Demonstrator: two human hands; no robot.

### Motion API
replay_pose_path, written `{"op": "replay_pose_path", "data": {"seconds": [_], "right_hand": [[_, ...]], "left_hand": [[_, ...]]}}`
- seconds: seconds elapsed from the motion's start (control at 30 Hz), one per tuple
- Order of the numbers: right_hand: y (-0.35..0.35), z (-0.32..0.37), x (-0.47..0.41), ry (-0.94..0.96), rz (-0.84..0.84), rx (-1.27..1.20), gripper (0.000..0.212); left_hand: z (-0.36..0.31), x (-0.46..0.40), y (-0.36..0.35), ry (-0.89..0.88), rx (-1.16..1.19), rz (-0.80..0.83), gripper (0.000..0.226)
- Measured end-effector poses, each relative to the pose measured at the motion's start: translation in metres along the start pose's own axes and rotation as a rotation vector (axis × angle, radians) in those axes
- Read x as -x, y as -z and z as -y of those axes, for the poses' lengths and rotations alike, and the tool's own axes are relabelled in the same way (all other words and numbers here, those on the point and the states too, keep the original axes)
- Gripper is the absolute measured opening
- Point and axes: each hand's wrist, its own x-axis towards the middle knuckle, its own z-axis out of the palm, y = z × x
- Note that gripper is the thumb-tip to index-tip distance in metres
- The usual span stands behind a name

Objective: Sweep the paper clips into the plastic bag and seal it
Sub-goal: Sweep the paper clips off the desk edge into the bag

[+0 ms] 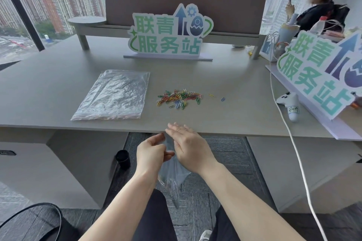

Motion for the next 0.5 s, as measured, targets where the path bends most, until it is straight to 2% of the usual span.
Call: {"op": "replay_pose_path", "data": {"seconds": [0.1,0.2,0.27,0.4,0.5], "right_hand": [[0.004,0.0,0.009,-0.027,-0.129,-0.097,0.046],[0.017,-0.011,0.008,-0.147,-0.291,-0.187,0.044],[0.028,-0.024,0.0,-0.257,-0.334,-0.187,0.046],[0.045,-0.06,-0.02,-0.497,-0.156,-0.147,0.05],[0.05,-0.088,-0.036,-0.571,-0.047,-0.055,0.054]], "left_hand": [[-0.001,0.002,0.0,0.002,-0.004,-0.003,0.056],[-0.002,0.004,0.0,0.001,-0.013,-0.008,0.057],[-0.002,0.005,-0.001,0.003,-0.008,-0.008,0.057],[-0.002,0.005,-0.002,0.012,-0.016,0.001,0.057],[-0.001,0.003,-0.004,0.018,-0.028,0.004,0.057]]}}
